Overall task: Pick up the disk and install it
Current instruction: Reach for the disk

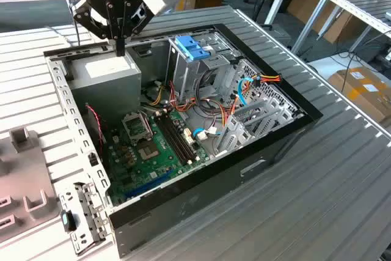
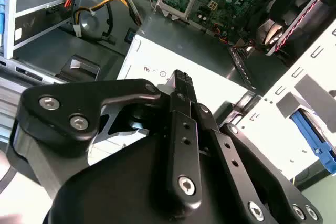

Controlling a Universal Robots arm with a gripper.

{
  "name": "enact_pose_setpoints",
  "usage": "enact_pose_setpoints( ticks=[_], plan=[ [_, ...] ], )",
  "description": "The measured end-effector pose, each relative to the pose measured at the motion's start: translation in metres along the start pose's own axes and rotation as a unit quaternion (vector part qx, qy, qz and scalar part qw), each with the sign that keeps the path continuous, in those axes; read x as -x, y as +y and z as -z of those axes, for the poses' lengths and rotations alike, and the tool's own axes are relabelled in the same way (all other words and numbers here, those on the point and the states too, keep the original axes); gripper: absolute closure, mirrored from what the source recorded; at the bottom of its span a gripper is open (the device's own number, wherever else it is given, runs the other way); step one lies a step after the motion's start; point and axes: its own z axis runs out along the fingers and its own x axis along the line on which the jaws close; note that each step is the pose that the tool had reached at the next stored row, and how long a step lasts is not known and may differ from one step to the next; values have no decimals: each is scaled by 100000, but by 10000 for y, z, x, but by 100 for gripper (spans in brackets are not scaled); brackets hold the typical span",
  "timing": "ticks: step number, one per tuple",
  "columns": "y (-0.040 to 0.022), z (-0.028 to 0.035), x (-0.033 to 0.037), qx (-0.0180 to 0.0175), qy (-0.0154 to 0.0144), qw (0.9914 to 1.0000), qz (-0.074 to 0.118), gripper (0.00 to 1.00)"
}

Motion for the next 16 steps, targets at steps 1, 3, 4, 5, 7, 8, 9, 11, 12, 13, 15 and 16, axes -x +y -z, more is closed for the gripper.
enact_pose_setpoints(
  ticks=[1, 3, 4, 5, 7, 8, 9, 11, 12, 13, 15, 16],
  plan=[
    [0, 0, 0, 1, -1, 100000, 1, 89],
    [0, 0, -5, -1, 2, 100000, -1, 89],
    [0, 0, -5, 2, 1, 100000, -1, 89],
    [0, 0, -5, -1, 2, 100000, 0, 89],
    [0, 0, -5, 1, 0, 100000, -1, 89],
    [0, 0, -6, 0, 2, 100000, -2, 89],
    [-1, 0, -8, -2, 1, 100000, -4, 89],
    [-1, 0, -15, 3, 1, 100000, -7, 89],
    [-2, 1, -21, 1, 0, 100000, 1, 89],
    [-2, 1, -29, -1, -1, 100000, -1, 89],
    [-4, 1, -51, 0, 1, 100000, -3, 89],
    [-5, 2, -70, 2, -1, 100000, -3, 89]
  ],
)
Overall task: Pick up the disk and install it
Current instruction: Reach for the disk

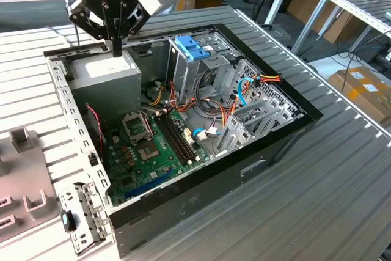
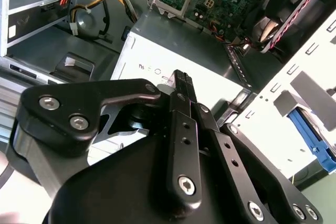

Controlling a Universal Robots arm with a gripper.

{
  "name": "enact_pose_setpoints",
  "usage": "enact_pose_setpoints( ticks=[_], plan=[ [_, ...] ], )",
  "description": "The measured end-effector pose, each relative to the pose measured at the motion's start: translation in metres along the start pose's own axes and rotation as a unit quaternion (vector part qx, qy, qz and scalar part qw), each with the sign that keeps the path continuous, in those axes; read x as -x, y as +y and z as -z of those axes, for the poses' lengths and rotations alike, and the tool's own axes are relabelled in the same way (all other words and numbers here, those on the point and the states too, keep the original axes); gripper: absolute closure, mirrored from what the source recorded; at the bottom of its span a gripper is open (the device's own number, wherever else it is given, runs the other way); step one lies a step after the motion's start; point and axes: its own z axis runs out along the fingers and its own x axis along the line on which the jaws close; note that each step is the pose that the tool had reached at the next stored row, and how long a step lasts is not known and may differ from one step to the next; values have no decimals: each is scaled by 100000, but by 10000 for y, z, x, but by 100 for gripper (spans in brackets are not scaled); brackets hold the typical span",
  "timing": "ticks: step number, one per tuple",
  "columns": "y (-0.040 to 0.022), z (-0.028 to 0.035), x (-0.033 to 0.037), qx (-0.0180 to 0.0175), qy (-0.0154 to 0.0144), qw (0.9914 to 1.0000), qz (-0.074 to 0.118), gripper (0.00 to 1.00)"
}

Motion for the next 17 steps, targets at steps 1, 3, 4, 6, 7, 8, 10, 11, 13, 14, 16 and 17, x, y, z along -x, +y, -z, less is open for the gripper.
enact_pose_setpoints(
  ticks=[1, 3, 4, 6, 7, 8, 10, 11, 13, 14, 16, 17],
  plan=[
    [-1, 1, -11, -4, 3, 100000, -3, 89],
    [-3, 2, -54, -2, 2, 100000, 2, 89],
    [-4, 2, -69, -1, 2, 100000, 1, 89],
    [-6, 2, -90, 0, 0, 100000, 3, 89],
    [-6, 3, -95, 0, 2, 100000, 2, 89],
    [-6, 3, -99, -4, 4, 100000, 10, 89],
    [-7, 3, -102, -2, 1, 100000, 4, 89],
    [-7, 3, -104, -3, 3, 100000, 3, 89],
    [-7, 3, -105, -2, 2, 100000, 2, 89],
    [-7, 3, -107, 0, 1, 100000, 0, 89],
    [-8, 3, -116, 2, 0, 100000, -2, 89],
    [-9, 3, -123, 0, -1, 100000, 2, 89]
  ],
)
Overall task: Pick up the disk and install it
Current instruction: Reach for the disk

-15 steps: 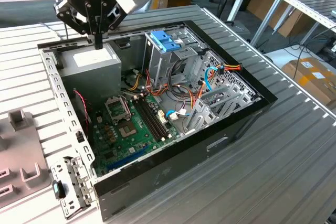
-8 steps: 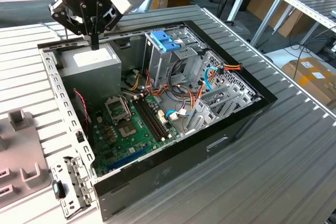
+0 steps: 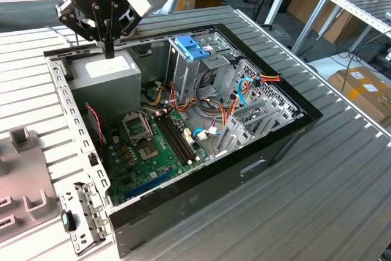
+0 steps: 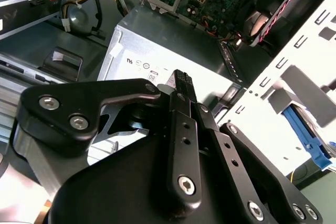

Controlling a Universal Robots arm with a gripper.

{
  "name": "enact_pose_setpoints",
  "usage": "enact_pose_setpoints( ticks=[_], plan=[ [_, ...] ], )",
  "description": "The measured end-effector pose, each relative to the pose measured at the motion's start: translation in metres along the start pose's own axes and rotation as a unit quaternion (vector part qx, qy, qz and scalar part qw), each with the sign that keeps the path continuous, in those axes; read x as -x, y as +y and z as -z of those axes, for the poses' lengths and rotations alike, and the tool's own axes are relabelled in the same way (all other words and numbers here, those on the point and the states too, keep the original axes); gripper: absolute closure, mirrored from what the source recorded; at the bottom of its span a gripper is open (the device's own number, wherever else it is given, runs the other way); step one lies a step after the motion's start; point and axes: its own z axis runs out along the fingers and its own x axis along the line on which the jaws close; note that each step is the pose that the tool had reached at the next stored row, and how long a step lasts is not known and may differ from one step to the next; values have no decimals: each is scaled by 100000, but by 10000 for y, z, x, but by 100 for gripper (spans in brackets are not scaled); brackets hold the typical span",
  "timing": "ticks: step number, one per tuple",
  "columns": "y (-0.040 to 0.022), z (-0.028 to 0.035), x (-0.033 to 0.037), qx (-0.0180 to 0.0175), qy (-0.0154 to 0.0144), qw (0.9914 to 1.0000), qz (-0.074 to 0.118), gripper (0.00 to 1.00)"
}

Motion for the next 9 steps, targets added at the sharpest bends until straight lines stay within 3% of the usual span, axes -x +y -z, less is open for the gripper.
enact_pose_setpoints(
  ticks=[9],
  plan=[
    [-3, 1, -41, -2, 4, 100000, 3, 89]
  ],
)
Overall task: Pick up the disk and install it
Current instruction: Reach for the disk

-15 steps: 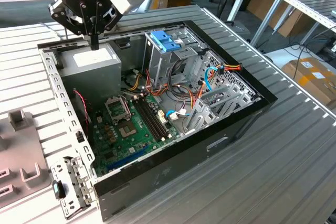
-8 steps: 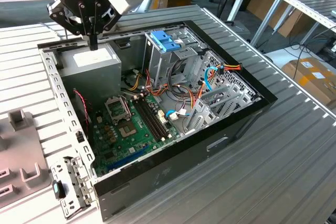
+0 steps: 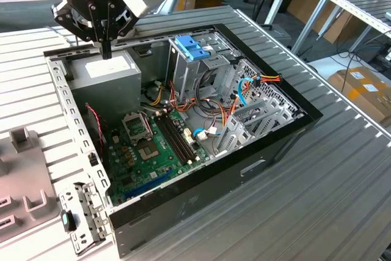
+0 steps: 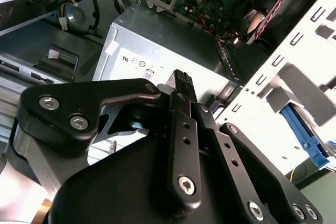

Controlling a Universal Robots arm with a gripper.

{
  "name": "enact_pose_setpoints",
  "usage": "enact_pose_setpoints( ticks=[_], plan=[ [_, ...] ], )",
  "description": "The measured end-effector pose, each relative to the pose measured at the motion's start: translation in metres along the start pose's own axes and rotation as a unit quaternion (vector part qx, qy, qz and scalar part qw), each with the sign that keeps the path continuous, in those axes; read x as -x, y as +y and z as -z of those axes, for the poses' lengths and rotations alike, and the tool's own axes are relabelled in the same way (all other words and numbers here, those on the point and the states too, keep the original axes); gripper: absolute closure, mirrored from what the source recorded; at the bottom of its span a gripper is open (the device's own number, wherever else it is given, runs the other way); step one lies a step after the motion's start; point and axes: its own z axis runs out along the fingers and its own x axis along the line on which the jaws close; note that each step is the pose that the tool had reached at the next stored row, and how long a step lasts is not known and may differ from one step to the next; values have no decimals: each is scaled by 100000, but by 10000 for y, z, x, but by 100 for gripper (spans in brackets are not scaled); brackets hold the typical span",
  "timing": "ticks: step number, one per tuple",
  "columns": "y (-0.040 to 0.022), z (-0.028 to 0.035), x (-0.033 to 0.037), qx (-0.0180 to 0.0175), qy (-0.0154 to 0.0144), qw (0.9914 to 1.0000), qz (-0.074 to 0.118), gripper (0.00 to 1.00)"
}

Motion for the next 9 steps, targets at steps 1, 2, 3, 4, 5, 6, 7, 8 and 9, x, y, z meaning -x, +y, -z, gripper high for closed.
enact_pose_setpoints(
  ticks=[1, 2, 3, 4, 5, 6, 7, 8, 9],
  plan=[
    [0, 0, 0, 1, -1, 100000, 0, 89],
    [0, 0, -3, -2, 0, 100000, -2, 89],
    [0, 0, -6, 1, -1, 100000, -2, 89],
    [0, 0, -6, -1, -2, 100000, -2, 89],
    [0, 0, -6, 1, 0, 100000, -3, 89],
    [0, 0, -6, 1, -1, 100000, -1, 89],
    [0, 0, -6, -2, 1, 100000, -3, 89],
    [0, 0, -7, -2, 0, 100000, -2, 89],
    [0, 0, -7, 1, 0, 100000, -3, 89]
  ],
)
